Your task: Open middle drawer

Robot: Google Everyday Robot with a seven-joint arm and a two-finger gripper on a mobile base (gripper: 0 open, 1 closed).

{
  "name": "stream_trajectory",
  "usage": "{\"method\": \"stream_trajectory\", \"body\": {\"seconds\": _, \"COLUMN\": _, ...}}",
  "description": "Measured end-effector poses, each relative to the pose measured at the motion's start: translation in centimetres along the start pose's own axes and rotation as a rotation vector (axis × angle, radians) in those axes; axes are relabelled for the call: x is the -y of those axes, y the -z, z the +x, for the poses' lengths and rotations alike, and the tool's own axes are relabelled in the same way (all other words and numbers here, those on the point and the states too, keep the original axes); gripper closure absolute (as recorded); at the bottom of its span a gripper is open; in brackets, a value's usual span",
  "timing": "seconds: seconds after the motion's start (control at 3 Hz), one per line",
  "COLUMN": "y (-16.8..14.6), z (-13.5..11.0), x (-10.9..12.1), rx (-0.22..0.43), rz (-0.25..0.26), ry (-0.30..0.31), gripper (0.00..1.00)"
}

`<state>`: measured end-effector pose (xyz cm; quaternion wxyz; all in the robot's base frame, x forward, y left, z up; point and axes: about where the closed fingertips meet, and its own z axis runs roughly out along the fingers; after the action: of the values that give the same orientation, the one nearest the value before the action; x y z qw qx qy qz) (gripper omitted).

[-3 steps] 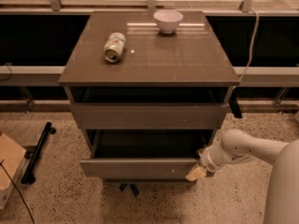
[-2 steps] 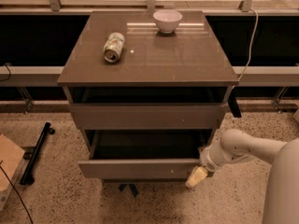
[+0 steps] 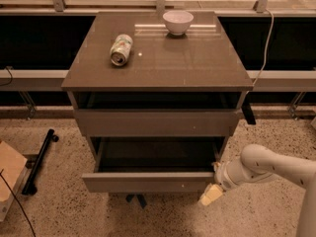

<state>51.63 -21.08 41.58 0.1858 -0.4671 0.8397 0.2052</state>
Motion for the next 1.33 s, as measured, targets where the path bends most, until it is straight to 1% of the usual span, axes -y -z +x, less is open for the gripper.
{"method": "stream_trajectory", "body": {"seconds": 0.33, "y": 0.14, "z": -0.08, "x": -0.03, "rx": 0.000, "rz": 0.000, "ry": 0.000, "gripper": 0.00}}
{"method": "stream_trajectory", "body": {"seconds": 0.67, "y": 0.14, "z": -0.08, "x": -0.03, "rx": 0.000, "rz": 0.000, "ry": 0.000, "gripper": 0.14}}
{"method": "stream_trajectory", "body": {"seconds": 1.0, "y": 0.30, "z": -0.18, "x": -0.07, "rx": 0.000, "rz": 0.000, "ry": 0.000, "gripper": 0.46}}
{"method": "stream_trajectory", "body": {"seconds": 1.33, "y": 0.36, "z": -0.31, "x": 0.06, "rx": 0.000, "rz": 0.000, "ry": 0.000, "gripper": 0.70}}
